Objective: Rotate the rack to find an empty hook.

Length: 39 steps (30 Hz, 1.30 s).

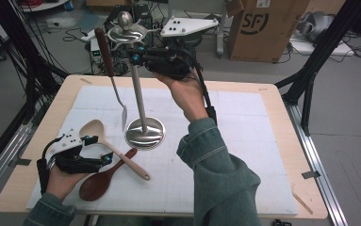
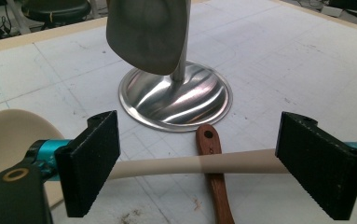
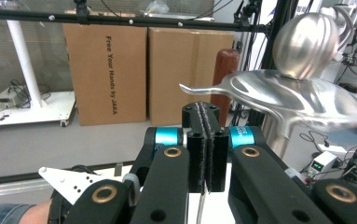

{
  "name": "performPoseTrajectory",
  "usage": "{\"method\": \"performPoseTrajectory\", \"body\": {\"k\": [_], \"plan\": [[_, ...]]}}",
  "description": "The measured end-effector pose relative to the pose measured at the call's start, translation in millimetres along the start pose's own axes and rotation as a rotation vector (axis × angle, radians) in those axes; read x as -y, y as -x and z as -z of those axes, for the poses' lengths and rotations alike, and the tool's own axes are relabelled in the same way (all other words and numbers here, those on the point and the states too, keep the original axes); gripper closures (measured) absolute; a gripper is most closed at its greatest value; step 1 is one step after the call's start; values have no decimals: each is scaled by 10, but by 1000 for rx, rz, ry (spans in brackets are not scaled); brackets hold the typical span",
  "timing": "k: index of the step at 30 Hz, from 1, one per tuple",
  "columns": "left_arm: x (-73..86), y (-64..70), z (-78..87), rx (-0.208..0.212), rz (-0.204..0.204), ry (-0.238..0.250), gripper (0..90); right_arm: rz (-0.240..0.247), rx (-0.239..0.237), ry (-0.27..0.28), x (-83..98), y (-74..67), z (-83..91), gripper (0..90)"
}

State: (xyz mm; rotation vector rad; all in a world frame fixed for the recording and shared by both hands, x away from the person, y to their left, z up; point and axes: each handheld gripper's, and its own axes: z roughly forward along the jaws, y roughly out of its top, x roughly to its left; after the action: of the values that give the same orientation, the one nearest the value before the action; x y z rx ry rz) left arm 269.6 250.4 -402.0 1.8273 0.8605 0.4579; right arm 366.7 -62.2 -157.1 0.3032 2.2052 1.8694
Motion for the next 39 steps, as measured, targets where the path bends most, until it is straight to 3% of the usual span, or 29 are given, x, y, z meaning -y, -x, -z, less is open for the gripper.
{"method": "performPoseTrajectory", "body": {"k": [22, 39], "plan": [[1, 2, -6, 1, -1, -4, 145, -40, 73, 25, 89, 231, 370, 893], [0, 3, -3, 1, -1, -3, 145, -20, 64, 28, 17, 190, 266, 894]]}}
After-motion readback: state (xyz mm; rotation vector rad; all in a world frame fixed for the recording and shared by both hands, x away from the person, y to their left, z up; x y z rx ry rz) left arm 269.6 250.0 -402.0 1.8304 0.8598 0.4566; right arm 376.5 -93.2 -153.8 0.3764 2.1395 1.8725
